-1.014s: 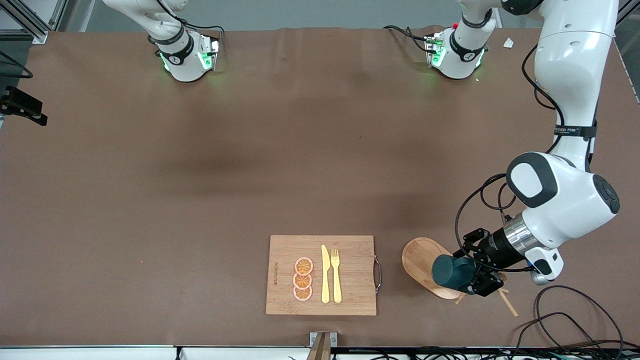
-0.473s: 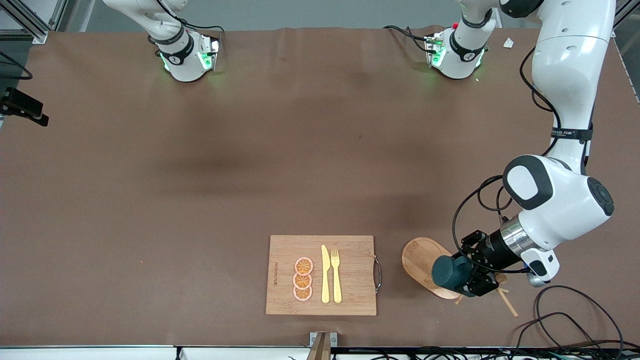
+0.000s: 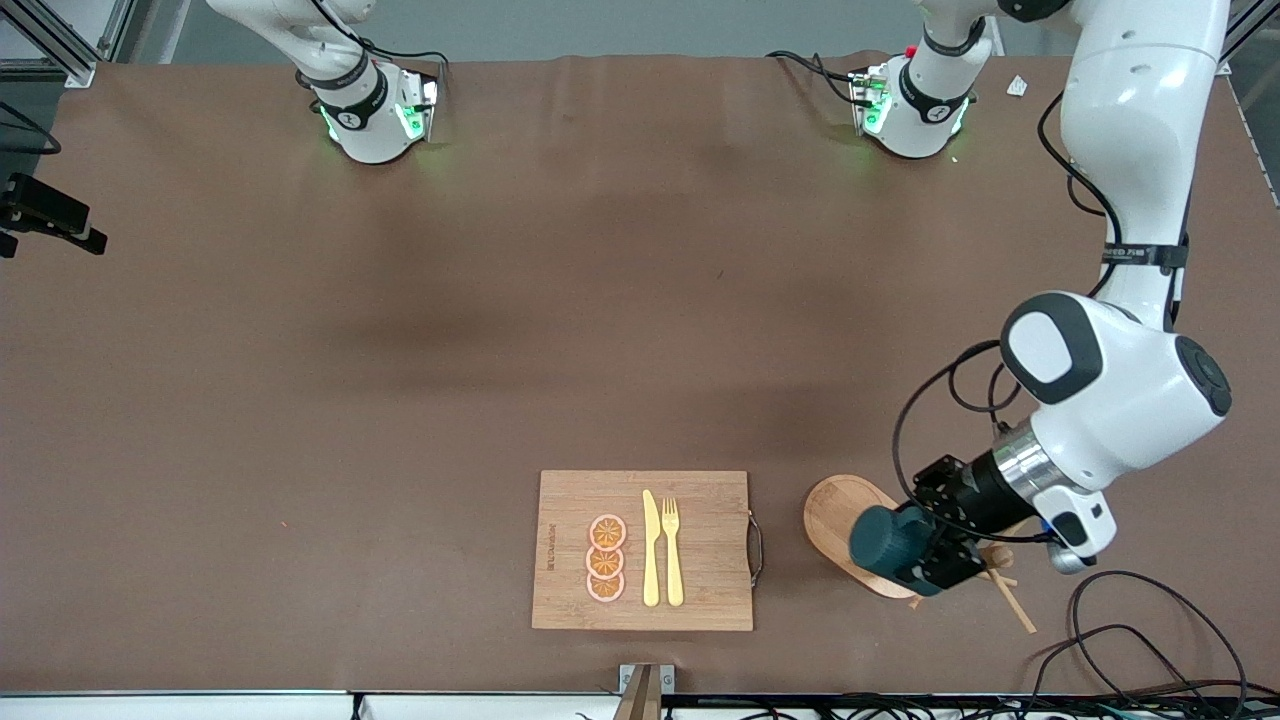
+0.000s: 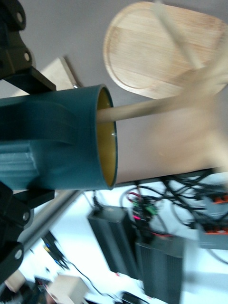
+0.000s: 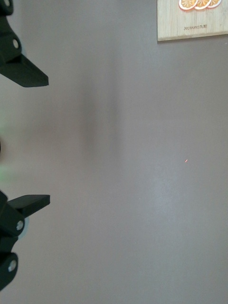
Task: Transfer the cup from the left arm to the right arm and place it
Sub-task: 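Lift the teal mug off the stand and carry it to mid-table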
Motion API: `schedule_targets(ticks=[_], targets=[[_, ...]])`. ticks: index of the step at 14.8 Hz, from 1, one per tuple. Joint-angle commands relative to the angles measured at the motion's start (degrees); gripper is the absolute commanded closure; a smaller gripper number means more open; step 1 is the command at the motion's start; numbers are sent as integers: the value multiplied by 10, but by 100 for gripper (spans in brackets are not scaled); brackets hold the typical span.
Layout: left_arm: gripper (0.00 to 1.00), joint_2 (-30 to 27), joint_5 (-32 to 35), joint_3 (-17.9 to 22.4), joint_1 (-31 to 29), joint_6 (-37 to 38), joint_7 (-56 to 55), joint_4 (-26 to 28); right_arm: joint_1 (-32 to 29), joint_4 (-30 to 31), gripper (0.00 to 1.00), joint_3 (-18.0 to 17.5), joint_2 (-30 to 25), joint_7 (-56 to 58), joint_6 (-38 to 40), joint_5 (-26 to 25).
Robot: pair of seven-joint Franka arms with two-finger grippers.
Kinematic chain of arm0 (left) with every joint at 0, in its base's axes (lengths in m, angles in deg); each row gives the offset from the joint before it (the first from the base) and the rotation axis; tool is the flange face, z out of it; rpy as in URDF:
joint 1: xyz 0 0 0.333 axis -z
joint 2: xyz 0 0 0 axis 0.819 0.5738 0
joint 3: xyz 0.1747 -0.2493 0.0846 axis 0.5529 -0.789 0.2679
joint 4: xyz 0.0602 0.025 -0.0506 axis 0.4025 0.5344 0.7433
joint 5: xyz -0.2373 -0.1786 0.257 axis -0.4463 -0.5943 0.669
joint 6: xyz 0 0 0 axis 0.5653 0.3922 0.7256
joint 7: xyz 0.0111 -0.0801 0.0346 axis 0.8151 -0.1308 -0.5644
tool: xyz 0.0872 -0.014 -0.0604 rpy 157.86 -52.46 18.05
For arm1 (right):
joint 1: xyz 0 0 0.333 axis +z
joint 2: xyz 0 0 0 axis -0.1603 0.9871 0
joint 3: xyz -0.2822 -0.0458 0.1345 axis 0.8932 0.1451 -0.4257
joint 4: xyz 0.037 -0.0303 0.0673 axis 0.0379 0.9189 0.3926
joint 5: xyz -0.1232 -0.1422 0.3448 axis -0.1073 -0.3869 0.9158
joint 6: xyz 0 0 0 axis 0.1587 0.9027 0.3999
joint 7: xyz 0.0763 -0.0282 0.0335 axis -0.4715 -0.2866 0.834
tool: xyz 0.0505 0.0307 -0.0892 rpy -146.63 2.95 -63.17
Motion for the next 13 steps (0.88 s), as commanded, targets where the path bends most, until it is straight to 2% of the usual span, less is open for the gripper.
schedule_targets(ticks=[1, 5, 7, 10, 13], targets=[[59, -35, 88, 2, 45, 41, -22, 13, -3, -2, 0, -4, -3, -6, -2, 6], [58, -35, 257, 2, 143, 64, -62, 12, -3, -1, 0, -4, -3, -5, -2, 3], [58, -21, 354, 9, 224, 64, -129, 10, -3, -1, 0, -4, -3, -5, -2, 3], [58, 19, 508, 14, 312, 64, -231, 11, -2, -1, 0, -4, -3, -6, -2, 3], [58, 40, 615, 15, 367, 66, -299, 15, -1, -1, 0, -4, -3, -6, -2, 2]])
